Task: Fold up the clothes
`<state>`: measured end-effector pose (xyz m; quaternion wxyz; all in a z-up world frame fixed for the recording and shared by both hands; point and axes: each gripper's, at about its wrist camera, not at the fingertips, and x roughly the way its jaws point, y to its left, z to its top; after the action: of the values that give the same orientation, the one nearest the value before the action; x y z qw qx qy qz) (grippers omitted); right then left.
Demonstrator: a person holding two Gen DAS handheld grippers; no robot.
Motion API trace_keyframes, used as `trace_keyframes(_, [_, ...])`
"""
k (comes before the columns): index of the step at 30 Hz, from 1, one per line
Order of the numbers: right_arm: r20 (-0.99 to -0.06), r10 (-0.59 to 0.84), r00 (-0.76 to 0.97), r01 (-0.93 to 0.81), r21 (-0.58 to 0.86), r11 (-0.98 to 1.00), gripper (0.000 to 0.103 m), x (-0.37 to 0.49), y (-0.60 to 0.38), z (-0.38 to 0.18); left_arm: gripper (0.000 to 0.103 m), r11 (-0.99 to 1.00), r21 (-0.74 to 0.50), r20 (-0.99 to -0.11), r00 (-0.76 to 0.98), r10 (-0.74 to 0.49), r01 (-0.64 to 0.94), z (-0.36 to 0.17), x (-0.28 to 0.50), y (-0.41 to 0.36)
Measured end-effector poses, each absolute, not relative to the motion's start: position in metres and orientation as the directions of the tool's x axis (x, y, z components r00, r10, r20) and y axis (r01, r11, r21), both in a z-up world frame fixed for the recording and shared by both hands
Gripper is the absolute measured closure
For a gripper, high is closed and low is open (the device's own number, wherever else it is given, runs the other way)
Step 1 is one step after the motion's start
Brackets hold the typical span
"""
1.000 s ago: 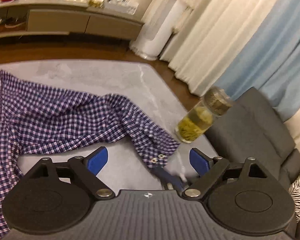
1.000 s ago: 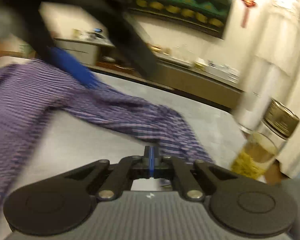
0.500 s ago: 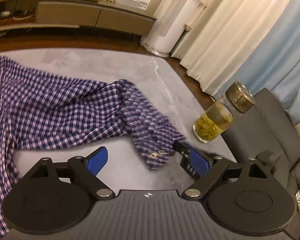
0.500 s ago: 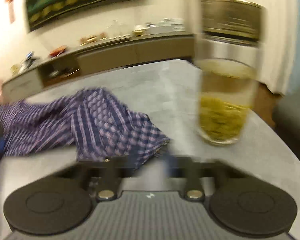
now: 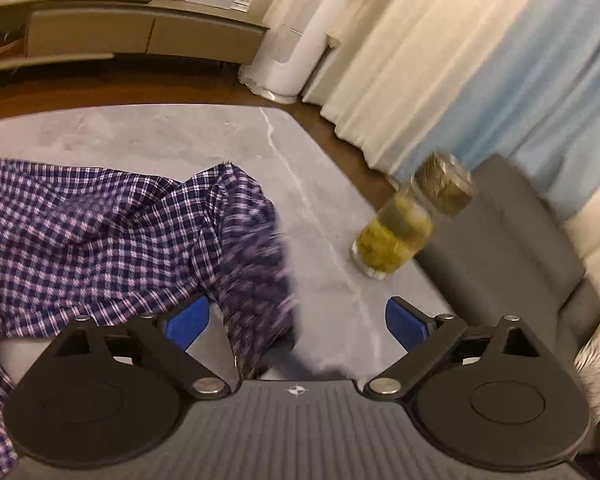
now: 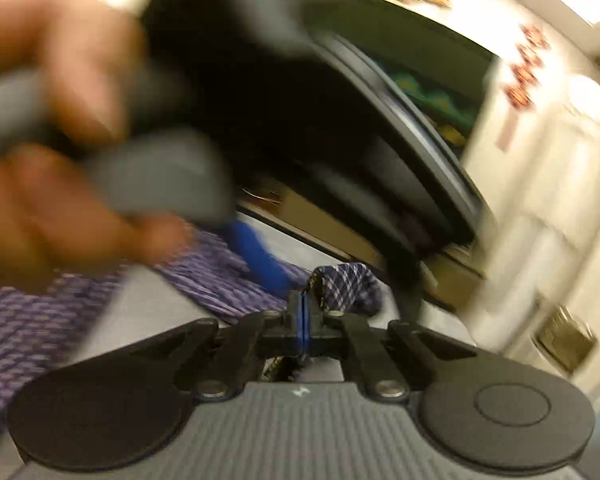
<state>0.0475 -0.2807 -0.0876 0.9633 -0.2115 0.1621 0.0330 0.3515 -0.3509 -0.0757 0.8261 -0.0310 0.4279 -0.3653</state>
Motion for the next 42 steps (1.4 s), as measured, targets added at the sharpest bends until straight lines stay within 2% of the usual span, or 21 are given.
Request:
trace_keyframes(2, [-0.337,0.038,0.941,-0.183,-0.411,0.893,0.102,0.035,-0.272,-0.086,0.096,0.76,-0.328,-0.719,0.373,-0.586,0.561,-0.081,0.351,-0.343])
trace_keyframes(4, [-0.391,0.094,0.916,-0.252,-0.376,0.892,0.101,0.034,-0.268,-0.086,0.097,0.786,-0.327,-0.725,0.395,-0.565,0.525,-0.083,0.351,-0.322])
trace_keyframes(6, [-0.437,0.163,0.885,-0.295,-0.255,0.921,0.082,0.017,-0.277,-0.075,0.097,0.785,-0.375,-0.686,0.422,-0.593,0.494,-0.067,0.347,-0.286])
trace_keyframes(7, [-0.473,0.202,0.858,-0.309,-0.161,0.937,0.059,0.009,-0.284,-0.068,0.097,0.782,-0.397,-0.662,0.441,-0.606,0.481,-0.057,0.345,-0.267])
trace_keyframes(8, [-0.495,0.249,0.832,-0.318,-0.057,0.946,0.046,-0.002,-0.292,-0.062,0.097,0.782,-0.411,-0.635,0.469,-0.615,0.469,-0.042,0.343,-0.246])
trace_keyframes(10, [-0.535,0.348,0.77,-0.32,0.148,0.936,0.043,-0.021,-0.307,-0.056,0.097,0.779,-0.447,-0.571,0.53,-0.627,0.439,-0.007,0.341,-0.194])
trace_keyframes(12, [-0.588,0.447,0.674,-0.284,0.352,0.892,0.034,-0.039,-0.319,-0.059,0.097,0.808,-0.423,-0.51,0.629,-0.586,0.41,0.03,0.333,-0.137])
trace_keyframes(14, [-0.601,0.514,0.612,-0.237,0.48,0.845,0.024,-0.062,-0.323,-0.066,0.097,0.845,-0.394,-0.465,0.715,-0.522,0.361,0.062,0.328,-0.08])
trace_keyframes(16, [-0.659,0.535,0.529,-0.227,0.497,0.837,0.019,-0.073,-0.315,-0.072,0.097,0.889,-0.351,-0.509,0.737,-0.446,0.295,0.069,0.332,-0.034])
trace_keyframes(19, [-0.75,0.428,0.504,-0.318,0.299,0.9,0.016,-0.085,-0.29,-0.071,0.097,0.932,-0.3,-0.604,0.716,-0.35,0.203,0.056,0.345,0.004])
trace_keyframes(21, [-0.819,0.276,0.503,-0.322,0.118,0.939,0.018,-0.089,-0.271,-0.076,0.097,0.941,-0.285,-0.631,0.704,-0.326,0.18,0.048,0.351,0.013])
trace_keyframes(24, [-0.865,0.159,0.476,-0.334,-0.01,0.943,0.033,-0.092,-0.257,-0.086,0.097,0.938,-0.295,-0.624,0.707,-0.333,0.182,0.044,0.356,0.019])
trace_keyframes(26, [-0.888,0.125,0.443,-0.338,-0.036,0.941,0.058,-0.088,-0.251,-0.09,0.097,0.927,-0.321,-0.591,0.723,-0.358,0.197,0.049,0.353,0.021])
trace_keyframes(27, [-0.888,0.139,0.439,-0.344,-0.022,0.939,0.065,-0.085,-0.25,-0.087,0.097,0.925,-0.325,-0.576,0.734,-0.36,0.199,0.053,0.353,0.023])
trace_keyframes(29, [-0.886,0.148,0.44,-0.349,-0.016,0.937,0.099,-0.088,-0.249,-0.081,0.097,0.925,-0.325,-0.543,0.762,-0.353,0.197,0.063,0.352,0.028])
trace_keyframes(31, [-0.869,0.122,0.48,-0.353,-0.064,0.933,0.101,-0.092,-0.232,-0.071,0.097,0.927,-0.325,-0.5,0.799,-0.335,0.185,0.079,0.35,0.035])
trace_keyframes(35, [-0.822,0.168,0.544,-0.423,-0.096,0.901,0.102,-0.106,-0.203,-0.04,0.097,0.934,-0.341,-0.438,0.86,-0.261,0.109,0.107,0.348,0.068])
trace_keyframes(37, [-0.807,0.178,0.562,-0.465,-0.131,0.875,0.102,-0.119,-0.18,-0.029,0.097,0.947,-0.315,-0.464,0.859,-0.216,0.068,0.108,0.354,0.078])
trace_keyframes(40, [-0.832,0.221,0.509,-0.538,-0.107,0.836,0.101,-0.112,-0.15,-0.042,0.097,0.965,-0.261,-0.529,0.833,-0.162,0.021,0.09,0.366,0.087])
trace_keyframes(42, [-0.857,0.221,0.465,-0.562,-0.093,0.822,0.094,-0.109,-0.138,-0.057,0.097,0.971,-0.239,-0.57,0.808,-0.15,0.012,0.075,0.372,0.091])
